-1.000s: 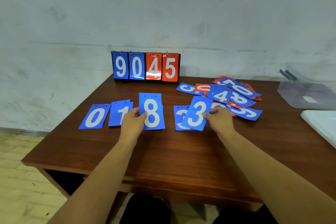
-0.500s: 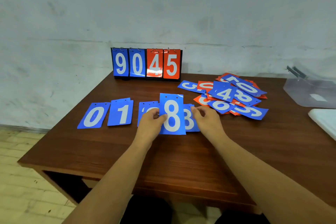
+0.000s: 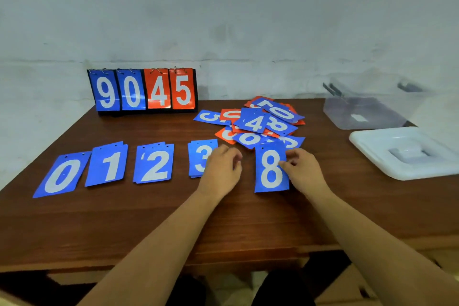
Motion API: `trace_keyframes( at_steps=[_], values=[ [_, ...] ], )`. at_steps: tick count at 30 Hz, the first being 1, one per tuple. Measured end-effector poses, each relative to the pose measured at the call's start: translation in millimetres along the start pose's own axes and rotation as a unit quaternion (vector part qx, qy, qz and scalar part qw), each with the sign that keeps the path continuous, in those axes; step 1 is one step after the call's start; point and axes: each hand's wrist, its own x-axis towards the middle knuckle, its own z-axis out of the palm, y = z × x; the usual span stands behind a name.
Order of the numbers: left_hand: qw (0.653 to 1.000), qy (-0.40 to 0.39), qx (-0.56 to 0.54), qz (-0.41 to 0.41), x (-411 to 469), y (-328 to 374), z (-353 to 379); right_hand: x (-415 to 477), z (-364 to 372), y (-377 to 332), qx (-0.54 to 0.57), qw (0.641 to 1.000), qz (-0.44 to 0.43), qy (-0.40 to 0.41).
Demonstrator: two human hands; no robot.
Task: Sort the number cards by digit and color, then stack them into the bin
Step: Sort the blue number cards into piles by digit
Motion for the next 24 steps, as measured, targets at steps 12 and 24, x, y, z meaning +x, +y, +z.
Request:
trace_keyframes(
  at_steps=[12,24],
  values=[
    [0.981,-0.073,0.164,-0.077,-5,-7,15,-3,-38,50,-0.314,0.940,-0.032,0.129],
    [0.986,-0.062,0.145,-0.058,-23,-23,-1,7,-35,54,-0.304,0.942,-0.140,0.042]
  ],
)
